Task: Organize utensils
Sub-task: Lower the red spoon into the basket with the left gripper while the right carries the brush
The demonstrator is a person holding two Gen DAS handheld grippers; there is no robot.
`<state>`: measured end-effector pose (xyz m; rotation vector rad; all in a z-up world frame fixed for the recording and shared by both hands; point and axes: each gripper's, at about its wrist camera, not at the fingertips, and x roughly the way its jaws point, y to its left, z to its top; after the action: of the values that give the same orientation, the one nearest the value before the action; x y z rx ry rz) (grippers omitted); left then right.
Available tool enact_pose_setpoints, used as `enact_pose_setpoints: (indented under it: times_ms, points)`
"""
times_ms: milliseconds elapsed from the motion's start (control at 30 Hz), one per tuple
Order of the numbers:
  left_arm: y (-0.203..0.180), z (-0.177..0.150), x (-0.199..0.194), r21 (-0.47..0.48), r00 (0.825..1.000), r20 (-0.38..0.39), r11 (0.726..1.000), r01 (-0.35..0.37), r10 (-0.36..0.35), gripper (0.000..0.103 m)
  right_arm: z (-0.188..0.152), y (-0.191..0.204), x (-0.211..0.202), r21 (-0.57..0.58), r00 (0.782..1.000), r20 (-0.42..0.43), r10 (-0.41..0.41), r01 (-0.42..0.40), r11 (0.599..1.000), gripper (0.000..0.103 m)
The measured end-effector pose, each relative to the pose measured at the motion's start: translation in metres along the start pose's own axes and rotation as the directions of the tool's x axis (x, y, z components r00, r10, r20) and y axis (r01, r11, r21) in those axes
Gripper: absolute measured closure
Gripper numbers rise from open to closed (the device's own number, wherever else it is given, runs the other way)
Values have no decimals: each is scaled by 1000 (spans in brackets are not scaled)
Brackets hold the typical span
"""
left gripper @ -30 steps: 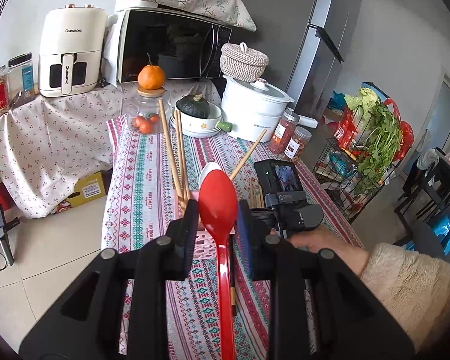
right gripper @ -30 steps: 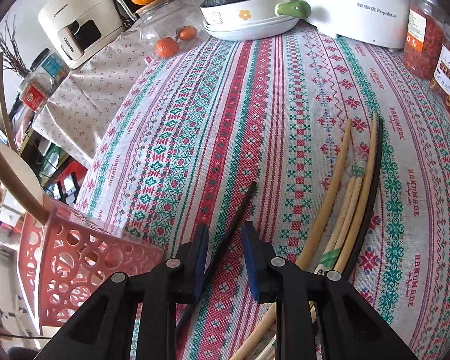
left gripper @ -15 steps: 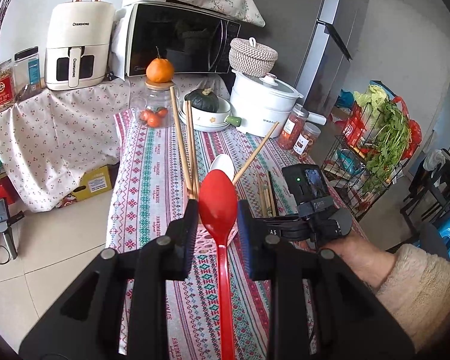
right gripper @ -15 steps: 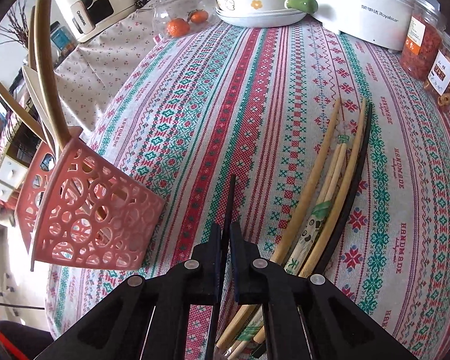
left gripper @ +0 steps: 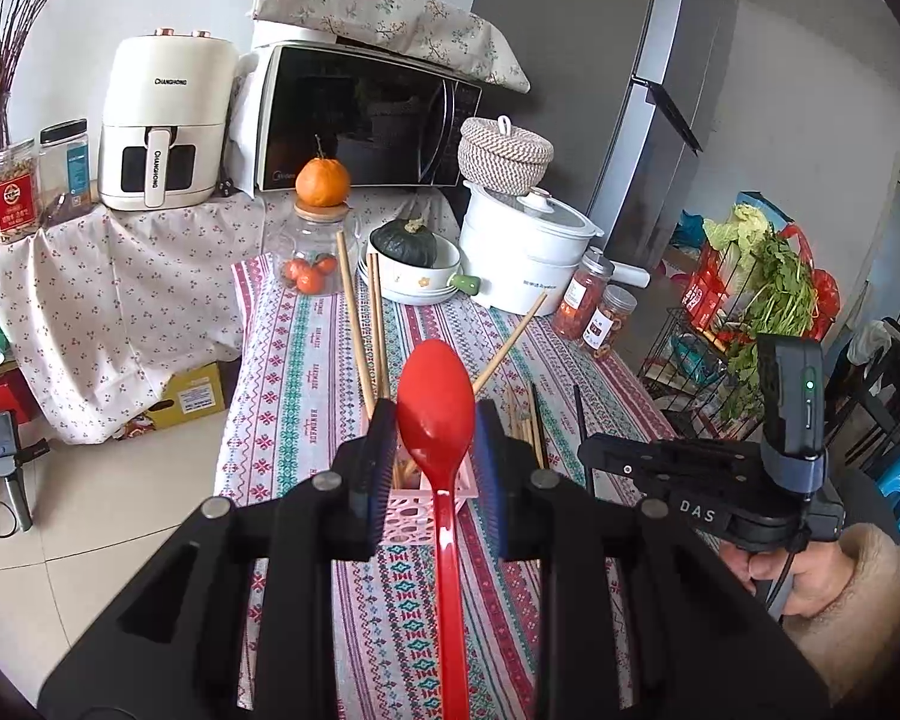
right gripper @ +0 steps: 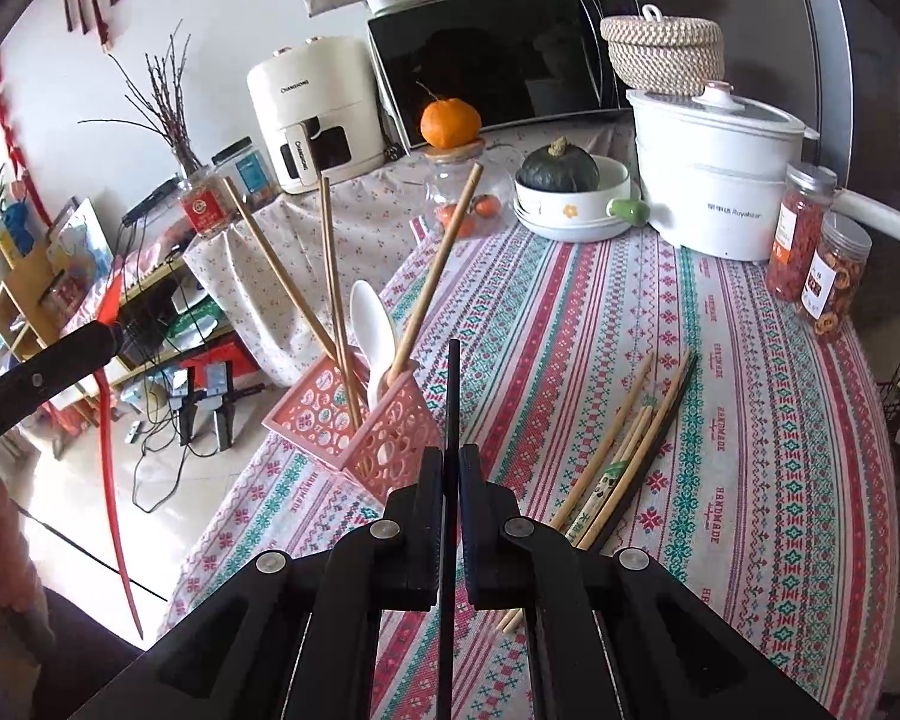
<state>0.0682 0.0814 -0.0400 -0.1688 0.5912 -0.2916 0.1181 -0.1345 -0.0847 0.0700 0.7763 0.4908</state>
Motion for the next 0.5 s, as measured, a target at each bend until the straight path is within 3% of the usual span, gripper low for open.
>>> enact_pose_setpoints:
  times_ms: [300,500]
  points:
    - [-2,10,-5,-11,990,141,1000,-21,23,75,4,20,-48,-52,986,165,18,-9,999,98]
    - [-5,17,1,-5,978,206,999,-42,42,75,18,26,-67,-63,974,220,48,-35,997,98]
